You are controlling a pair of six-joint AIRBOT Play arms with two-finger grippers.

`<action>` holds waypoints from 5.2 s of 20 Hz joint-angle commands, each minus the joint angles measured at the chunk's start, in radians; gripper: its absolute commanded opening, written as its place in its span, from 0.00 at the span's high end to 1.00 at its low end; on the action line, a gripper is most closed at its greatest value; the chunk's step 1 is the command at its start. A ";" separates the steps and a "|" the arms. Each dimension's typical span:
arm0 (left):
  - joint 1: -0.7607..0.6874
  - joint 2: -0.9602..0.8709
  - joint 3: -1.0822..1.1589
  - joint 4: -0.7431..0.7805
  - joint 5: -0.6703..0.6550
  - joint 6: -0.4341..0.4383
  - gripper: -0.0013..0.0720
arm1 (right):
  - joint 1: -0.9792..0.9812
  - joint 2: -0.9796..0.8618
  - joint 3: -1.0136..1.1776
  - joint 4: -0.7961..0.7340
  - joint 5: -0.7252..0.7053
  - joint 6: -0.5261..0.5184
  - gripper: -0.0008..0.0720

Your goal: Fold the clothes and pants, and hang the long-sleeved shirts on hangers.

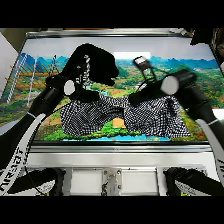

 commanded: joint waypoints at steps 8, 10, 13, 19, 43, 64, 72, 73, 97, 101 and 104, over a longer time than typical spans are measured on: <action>0.002 -0.004 0.002 0.002 -0.003 0.000 0.97 | 0.257 -0.256 -0.026 -0.354 -0.090 0.576 0.18; 0.002 0.001 0.003 0.002 -0.020 0.015 0.97 | 0.256 -0.269 -0.026 -0.458 -0.060 0.651 0.18; 0.002 0.048 0.003 0.002 -0.035 0.053 0.97 | 0.241 -0.271 -0.027 -0.549 -0.013 0.668 0.18; 0.002 0.172 0.003 0.004 -0.171 0.114 0.97 | 0.209 -0.268 -0.027 -0.573 0.055 0.533 0.70; -0.119 0.247 0.456 -0.023 -0.524 0.149 0.97 | 0.089 0.137 0.470 -0.391 0.657 0.091 0.98; -0.076 0.096 0.123 -0.336 -0.413 0.270 0.97 | -0.241 0.225 -0.039 0.006 0.405 0.172 0.97; -0.071 0.146 0.167 -0.337 -0.381 0.270 0.04 | -0.241 0.226 -0.039 0.007 0.410 0.172 0.97; -0.048 0.167 0.185 -0.336 -0.367 0.270 0.04 | -0.241 0.225 -0.039 0.007 0.410 0.171 0.97; 0.568 -0.406 0.195 0.398 0.075 0.154 0.04 | -0.241 0.225 -0.039 0.007 0.410 0.171 0.97; 0.594 -0.484 0.224 0.398 0.124 0.154 0.04 | -0.241 0.225 -0.039 0.007 0.410 0.171 0.97; 0.598 -0.525 0.276 0.397 0.141 0.155 0.04 | -0.241 0.225 -0.039 0.007 0.410 0.171 0.97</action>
